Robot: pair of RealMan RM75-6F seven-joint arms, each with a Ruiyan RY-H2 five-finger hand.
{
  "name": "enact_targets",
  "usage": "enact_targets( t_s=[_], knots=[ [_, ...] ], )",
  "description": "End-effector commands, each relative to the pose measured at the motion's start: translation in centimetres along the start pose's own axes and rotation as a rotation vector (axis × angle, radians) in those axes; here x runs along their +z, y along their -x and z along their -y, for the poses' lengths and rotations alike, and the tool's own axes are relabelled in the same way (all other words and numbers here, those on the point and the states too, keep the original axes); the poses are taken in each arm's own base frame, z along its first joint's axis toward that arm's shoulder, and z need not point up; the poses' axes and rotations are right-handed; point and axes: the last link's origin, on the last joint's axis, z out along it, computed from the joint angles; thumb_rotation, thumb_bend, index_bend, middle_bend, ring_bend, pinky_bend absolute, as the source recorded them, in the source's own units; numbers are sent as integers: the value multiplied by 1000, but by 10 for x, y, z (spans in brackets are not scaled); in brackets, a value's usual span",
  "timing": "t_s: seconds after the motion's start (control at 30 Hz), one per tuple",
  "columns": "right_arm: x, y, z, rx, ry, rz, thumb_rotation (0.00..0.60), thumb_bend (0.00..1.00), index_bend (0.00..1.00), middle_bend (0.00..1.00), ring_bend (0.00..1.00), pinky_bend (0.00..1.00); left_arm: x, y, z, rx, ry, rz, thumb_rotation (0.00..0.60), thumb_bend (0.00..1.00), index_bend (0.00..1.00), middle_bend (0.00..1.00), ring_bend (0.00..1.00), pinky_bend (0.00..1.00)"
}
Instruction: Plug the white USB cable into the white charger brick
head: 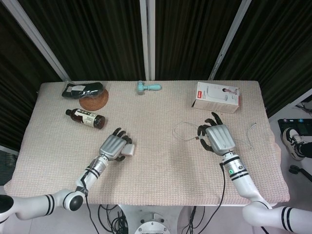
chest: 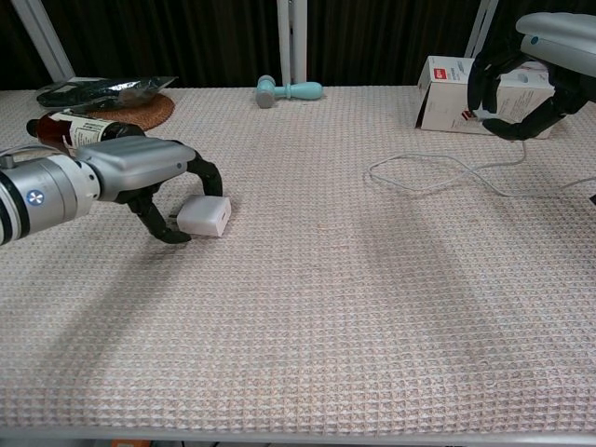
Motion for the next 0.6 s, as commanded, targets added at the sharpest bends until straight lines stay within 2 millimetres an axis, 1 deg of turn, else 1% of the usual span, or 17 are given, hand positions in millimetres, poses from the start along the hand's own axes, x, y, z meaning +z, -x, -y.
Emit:
enact_targets(
  t_s=[0.03, 0.2, 0.37, 0.47, 0.6],
  knots=[
    [0, 0, 0, 2, 2, 0, 600, 347, 620, 511, 225, 0, 2, 0, 0, 0, -2, 5, 600, 234, 316, 282, 100, 0],
    [0, 1, -1, 4, 4, 2, 600, 348, 620, 512, 225, 0, 2, 0, 0, 0, -5, 6, 600, 250, 337, 303, 105, 0],
    [0, 3, -1, 5, 5, 4, 600, 348, 626, 514, 225, 0, 4, 0, 0, -17, -8, 0, 600, 263, 403, 385, 165, 0],
    [0, 0, -1, 7, 2, -8, 600, 348, 629, 516, 225, 0, 2, -3, 1, -31, -13, -20, 600, 273, 435, 419, 195, 0],
    [0, -4, 3, 15, -14, -15, 600, 347, 631, 518, 225, 0, -2, -10, 4, -41, -32, -47, 600, 273, 440, 431, 205, 2]
  ],
)
